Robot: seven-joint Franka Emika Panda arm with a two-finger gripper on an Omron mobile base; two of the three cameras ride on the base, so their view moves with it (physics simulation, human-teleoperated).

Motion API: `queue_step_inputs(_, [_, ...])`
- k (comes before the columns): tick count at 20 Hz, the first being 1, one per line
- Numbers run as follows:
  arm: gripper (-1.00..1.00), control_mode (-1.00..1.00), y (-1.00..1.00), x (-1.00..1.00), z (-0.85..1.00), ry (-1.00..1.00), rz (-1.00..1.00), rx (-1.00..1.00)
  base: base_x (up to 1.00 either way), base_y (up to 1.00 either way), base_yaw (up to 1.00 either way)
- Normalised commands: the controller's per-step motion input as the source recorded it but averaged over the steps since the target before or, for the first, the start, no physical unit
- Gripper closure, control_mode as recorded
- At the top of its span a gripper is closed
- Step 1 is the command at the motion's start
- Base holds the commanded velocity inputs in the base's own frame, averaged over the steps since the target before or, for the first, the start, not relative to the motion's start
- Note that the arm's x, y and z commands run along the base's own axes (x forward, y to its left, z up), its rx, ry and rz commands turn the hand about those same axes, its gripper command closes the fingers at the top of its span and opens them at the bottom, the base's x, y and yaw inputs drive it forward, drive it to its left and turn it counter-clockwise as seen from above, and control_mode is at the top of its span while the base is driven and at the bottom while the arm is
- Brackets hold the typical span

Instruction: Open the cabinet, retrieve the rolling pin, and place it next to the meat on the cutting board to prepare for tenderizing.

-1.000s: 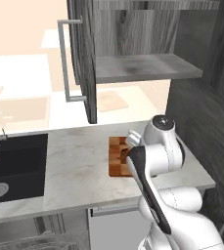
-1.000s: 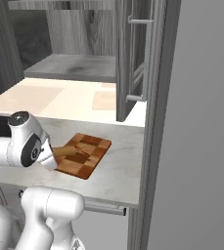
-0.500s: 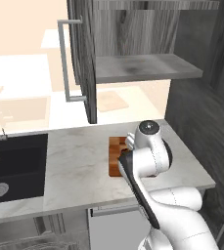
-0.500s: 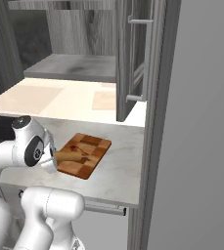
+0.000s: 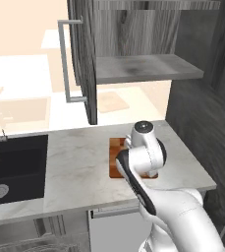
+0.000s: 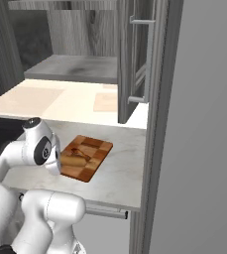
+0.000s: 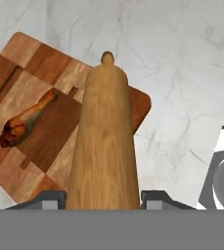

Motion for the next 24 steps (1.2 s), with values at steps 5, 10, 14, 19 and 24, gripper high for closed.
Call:
queue_step_inputs(5, [1.0, -1.0, 0.0, 0.27, -0.29, 0.04, 0.0, 0.03, 0.0, 0.0, 0.0])
queue_step_inputs(10, [1.0, -1.0, 0.0, 0.24, -0.32, 0.0, 0.0, 0.0, 0.0, 0.0, 0.0])
queue_step_inputs(14, [1.0, -1.0, 0.0, 0.22, -0.25, 0.0, 0.0, 0.0, 0.0, 0.0, 0.0])
queue_step_inputs(19, [1.0, -1.0, 0.0, 0.22, -0.24, 0.0, 0.0, 0.0, 0.0, 0.0, 0.0])
queue_step_inputs(24, [1.0, -1.0, 0.0, 0.02, -0.12, 0.0, 0.0, 0.0, 0.0, 0.0, 0.0])
